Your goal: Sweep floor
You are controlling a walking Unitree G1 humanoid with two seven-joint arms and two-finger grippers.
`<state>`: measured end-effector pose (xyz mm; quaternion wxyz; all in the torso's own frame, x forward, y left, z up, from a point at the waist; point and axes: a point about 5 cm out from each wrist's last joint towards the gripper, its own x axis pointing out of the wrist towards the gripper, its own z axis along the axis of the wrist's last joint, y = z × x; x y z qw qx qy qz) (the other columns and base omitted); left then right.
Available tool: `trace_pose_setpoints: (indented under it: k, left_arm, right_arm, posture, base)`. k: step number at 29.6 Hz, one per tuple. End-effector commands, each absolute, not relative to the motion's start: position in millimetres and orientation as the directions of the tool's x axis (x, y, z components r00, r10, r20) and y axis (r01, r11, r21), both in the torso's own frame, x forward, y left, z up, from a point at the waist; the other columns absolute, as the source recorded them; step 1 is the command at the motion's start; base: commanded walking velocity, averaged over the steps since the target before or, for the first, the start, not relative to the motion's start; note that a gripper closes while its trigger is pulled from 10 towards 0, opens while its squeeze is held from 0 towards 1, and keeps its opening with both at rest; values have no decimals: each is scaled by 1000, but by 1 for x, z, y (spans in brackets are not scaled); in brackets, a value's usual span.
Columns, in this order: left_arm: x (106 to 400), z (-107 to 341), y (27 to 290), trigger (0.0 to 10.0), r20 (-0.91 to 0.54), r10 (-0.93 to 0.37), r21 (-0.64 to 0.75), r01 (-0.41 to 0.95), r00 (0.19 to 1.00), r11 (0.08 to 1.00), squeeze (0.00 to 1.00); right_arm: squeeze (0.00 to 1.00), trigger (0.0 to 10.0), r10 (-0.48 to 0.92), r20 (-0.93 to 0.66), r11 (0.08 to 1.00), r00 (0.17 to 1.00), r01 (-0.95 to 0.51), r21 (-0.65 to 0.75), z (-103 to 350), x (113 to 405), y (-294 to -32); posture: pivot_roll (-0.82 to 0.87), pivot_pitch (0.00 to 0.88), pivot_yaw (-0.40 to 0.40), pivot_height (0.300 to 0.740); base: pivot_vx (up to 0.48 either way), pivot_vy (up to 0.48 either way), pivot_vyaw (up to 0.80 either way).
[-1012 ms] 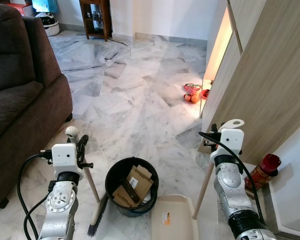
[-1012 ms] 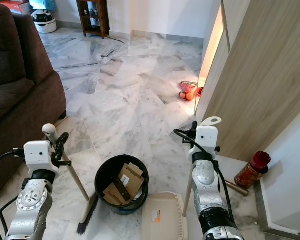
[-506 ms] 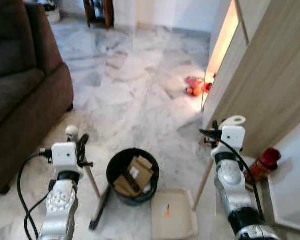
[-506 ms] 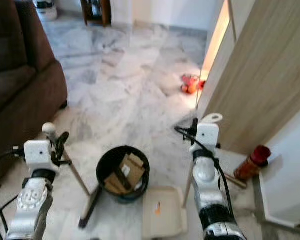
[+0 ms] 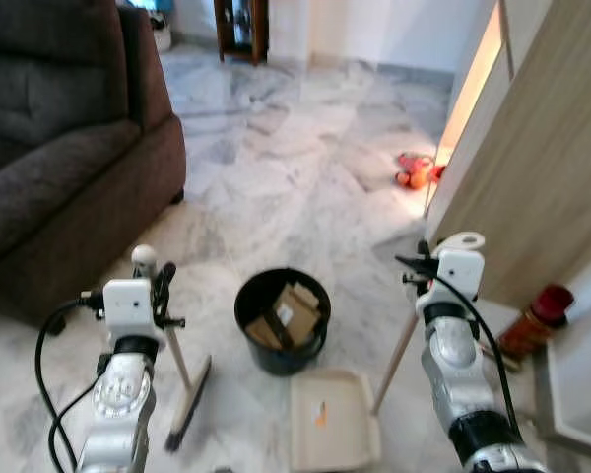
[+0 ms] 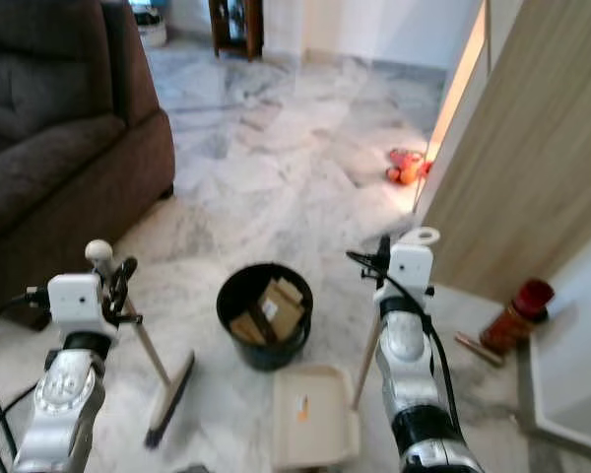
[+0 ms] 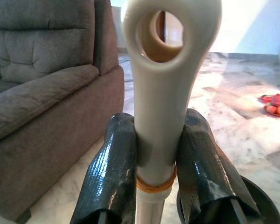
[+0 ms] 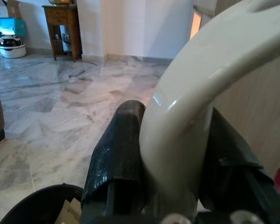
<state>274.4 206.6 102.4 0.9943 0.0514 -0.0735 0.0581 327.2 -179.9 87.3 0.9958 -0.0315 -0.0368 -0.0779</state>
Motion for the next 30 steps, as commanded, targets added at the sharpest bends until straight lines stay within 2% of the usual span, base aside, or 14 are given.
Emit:
trace_pose_setpoints:
  k: [1, 8, 12, 27, 30]
  left_arm:
    - [276, 110, 206, 10000, 185, 108, 89, -126, 977, 988, 0]
    - [276, 109, 206, 10000, 179, 108, 85, -125, 978, 989, 0]
    - [277, 110, 206, 10000, 184, 105, 90, -123, 977, 988, 0]
    - [277, 109, 206, 10000, 180, 108, 90, -126, 978, 988, 0]
    - [277, 109, 206, 10000, 178, 106, 90, -124, 978, 988, 0]
  right_arm:
    - [0, 10000, -160, 112, 985, 981, 167, -50, 94, 329, -182]
    - [0, 10000, -159, 114, 985, 981, 165, -47, 95, 330, -182]
    - [0, 10000, -157, 113, 986, 981, 163, -45, 94, 330, -181]
    - [0, 10000, -173, 91, 984, 981, 176, -27, 91, 329, -183]
    - [0, 10000, -170, 89, 985, 981, 173, -23, 91, 330, -183]
  posture:
    - [61, 40, -38, 740]
    - [60, 28, -38, 740]
    - [62, 27, -36, 740]
    - [58, 30, -39, 740]
    - [59, 31, -41, 740]
  base:
    - [0, 0, 0]
    - [0, 0, 0]
    - [-313, 0, 0]
    - [0, 0, 0]
    - [0, 0, -800]
